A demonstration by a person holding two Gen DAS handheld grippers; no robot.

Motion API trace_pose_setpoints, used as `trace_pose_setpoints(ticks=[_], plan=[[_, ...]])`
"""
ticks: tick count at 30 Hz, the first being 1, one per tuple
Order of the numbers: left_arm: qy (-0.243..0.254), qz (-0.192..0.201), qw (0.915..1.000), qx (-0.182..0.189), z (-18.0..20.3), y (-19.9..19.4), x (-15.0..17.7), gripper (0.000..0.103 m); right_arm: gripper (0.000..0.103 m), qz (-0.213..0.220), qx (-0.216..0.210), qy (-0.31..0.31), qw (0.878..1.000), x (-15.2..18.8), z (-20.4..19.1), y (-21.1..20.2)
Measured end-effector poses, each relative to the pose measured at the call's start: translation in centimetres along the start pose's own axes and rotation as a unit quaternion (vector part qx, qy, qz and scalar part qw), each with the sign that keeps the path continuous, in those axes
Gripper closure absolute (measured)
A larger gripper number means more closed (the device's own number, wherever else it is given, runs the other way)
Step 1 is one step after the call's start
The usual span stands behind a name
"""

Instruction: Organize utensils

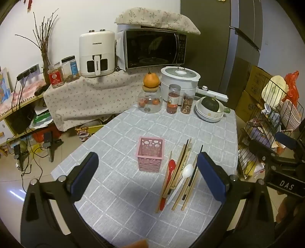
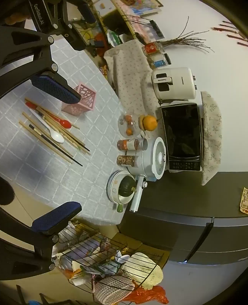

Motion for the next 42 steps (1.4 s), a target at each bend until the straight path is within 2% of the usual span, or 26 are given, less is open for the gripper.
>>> trace_pose_setpoints(ticks=[42], plan=[[-0.003,-0.004,1.0000,0.003,-0.06,0.36,0.02,0.000,0.000,-0.008,-0.007,0.008,1.000,0.40,0.01,0.39]])
Point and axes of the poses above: each gripper's, at about its wrist camera, not at the fingertips, and y roughly the way its jaws point, z to its right, x to its underside, the point moved 1 cm from there along y, roughly the way its jaws point
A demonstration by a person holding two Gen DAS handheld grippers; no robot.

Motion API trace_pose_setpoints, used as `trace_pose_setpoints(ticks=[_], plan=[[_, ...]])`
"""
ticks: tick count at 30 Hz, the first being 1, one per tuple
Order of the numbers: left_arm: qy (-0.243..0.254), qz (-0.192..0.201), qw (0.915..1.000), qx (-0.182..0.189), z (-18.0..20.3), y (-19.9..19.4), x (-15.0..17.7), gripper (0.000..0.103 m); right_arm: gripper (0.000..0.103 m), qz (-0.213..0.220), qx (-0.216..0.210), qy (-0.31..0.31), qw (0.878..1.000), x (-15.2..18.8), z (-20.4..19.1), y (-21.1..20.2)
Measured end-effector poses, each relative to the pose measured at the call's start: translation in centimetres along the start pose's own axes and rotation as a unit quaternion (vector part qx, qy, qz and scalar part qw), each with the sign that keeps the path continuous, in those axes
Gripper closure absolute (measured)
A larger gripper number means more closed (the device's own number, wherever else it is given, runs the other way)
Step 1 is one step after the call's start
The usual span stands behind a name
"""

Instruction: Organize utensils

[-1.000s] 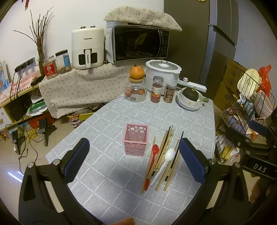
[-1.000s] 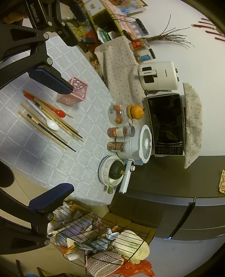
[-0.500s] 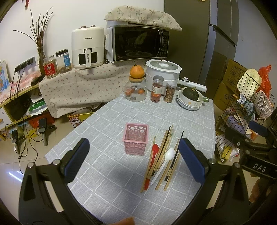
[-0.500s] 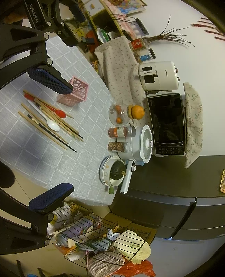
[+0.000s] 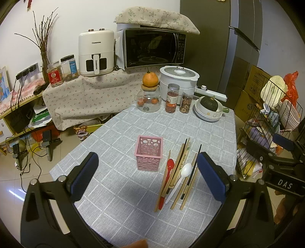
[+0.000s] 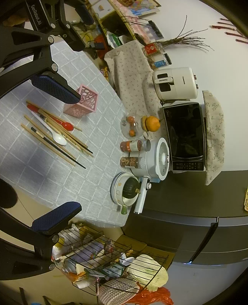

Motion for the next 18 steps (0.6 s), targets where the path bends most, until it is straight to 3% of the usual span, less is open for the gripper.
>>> trace_pose_setpoints(ticks=[18], plan=[[0.000,0.002,1.0000,0.000,0.07,0.14,0.01,0.000,0.000,-0.001,-0.001,0.001,1.000,0.13,-0.16,-0.05]])
Point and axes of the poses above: each gripper's, at about its wrist camera, not at the fingertips, and y roughly the way its jaws point, z to its right, x to its underside, the point moved 1 cm from there along y, roughly the way its jaws point
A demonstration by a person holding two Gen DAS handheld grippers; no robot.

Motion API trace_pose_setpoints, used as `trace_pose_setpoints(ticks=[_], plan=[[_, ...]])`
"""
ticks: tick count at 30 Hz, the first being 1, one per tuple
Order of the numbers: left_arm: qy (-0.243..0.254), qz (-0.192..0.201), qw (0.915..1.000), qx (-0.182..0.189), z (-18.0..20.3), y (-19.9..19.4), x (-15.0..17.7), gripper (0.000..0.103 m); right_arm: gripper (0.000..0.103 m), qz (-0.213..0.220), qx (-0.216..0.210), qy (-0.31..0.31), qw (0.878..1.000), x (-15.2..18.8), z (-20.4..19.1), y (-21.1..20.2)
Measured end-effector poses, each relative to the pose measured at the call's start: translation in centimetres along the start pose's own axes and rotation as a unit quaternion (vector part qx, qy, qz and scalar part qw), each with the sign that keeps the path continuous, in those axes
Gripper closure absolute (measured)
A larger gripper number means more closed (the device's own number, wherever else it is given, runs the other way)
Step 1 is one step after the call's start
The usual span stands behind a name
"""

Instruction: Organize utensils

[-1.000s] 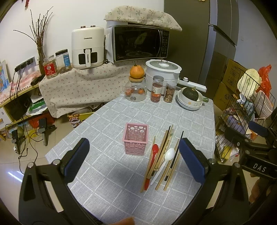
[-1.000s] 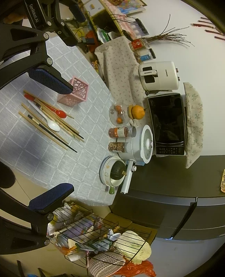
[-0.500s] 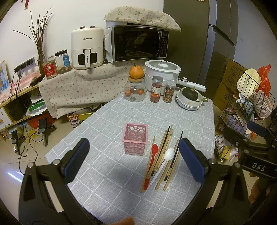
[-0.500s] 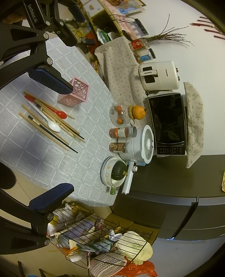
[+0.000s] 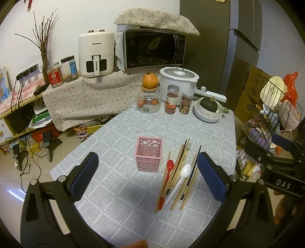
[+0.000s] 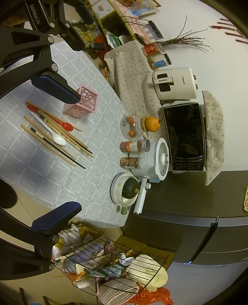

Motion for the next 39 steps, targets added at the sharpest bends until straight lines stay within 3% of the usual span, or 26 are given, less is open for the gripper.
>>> trace_pose_setpoints(ticks=[21,27,31,39], plan=[[0.002,0.003,1.0000,-0.002,0.3,-0.3,-0.5,0.000,0.000,-0.003,0.002,0.000,1.000,0.1,0.1,0.1],[0.013,-0.003,0.9999,0.008,0.2,0.4,-0.8,0.000,0.000,-0.029,-0.001,0.010,1.000,-0.6,1.4,1.6],[0.035,-0.030,0.9979,0.044,0.6,1.8,-1.3,0.000,0.000,-0.065,-0.008,0.028,0.997,-0.9,2.8,3.4],[0.071,-0.126,0.9832,0.112,3.0,6.4,-1.7,0.003,0.000,-0.132,-0.011,0.039,0.990,-1.3,5.8,7.1]])
Point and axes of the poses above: each gripper's, at about its wrist camera, not at the fingertips, and y roughly the way its jaws point, z to its right, x to its underside, the point moved 1 cm from there along y, roughly the way its jaws point
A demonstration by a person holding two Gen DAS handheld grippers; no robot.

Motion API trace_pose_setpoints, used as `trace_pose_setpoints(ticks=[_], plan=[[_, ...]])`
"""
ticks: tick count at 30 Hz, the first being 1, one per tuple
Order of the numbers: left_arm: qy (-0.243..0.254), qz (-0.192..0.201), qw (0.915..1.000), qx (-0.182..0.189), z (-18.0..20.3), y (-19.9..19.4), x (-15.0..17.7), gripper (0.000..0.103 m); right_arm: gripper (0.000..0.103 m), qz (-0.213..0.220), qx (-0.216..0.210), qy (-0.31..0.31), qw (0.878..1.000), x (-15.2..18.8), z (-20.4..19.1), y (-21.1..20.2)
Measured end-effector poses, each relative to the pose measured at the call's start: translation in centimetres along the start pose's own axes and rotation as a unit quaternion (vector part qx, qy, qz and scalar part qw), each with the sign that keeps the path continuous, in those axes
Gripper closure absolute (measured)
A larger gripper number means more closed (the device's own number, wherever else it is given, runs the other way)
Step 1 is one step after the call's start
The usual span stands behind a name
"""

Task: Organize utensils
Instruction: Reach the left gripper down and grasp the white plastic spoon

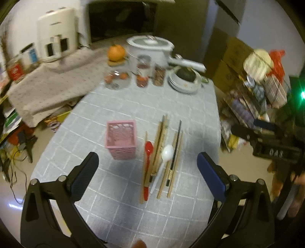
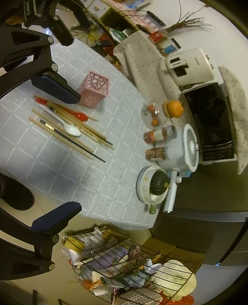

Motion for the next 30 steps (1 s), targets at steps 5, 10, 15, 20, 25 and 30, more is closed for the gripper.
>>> trace_pose_setpoints(ticks=[5,10,15,20,25,30], plan=[[0.016,-0.060,0.9971,0.043,1.5,3.3,-0.3,0.005,0.000,-0.031,0.029,-0.001,0.999,-0.2,2.3,2.3],[0.028,-0.115,0.9917,0.050,3.0,7.5,-0.2,0.025,0.000,-0.070,0.027,0.014,0.997,-0.1,4.3,5.0],[0.024,-0.166,0.9838,0.063,4.1,11.6,0.6,0.048,0.000,-0.107,0.032,0.026,0.993,0.2,5.7,7.8],[0.017,-0.204,0.9756,0.079,4.9,16.4,1.4,0.070,0.000,-0.135,0.039,0.040,0.989,0.9,7.1,9.8],[0.018,-0.215,0.9744,0.066,5.4,19.2,1.4,0.075,0.000,-0.152,0.044,0.048,0.986,1.7,7.8,10.7],[0.012,-0.216,0.9760,0.029,5.0,21.3,1.6,0.087,0.000,-0.163,0.052,0.047,0.984,2.2,8.2,11.6]])
Point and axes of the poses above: each gripper's, at about its wrist camera, not at the fingertips, and y roughly the way its jaws point, z to its right, x to its underside, the point moved 1 cm from there along y, roughly the way its jaws point
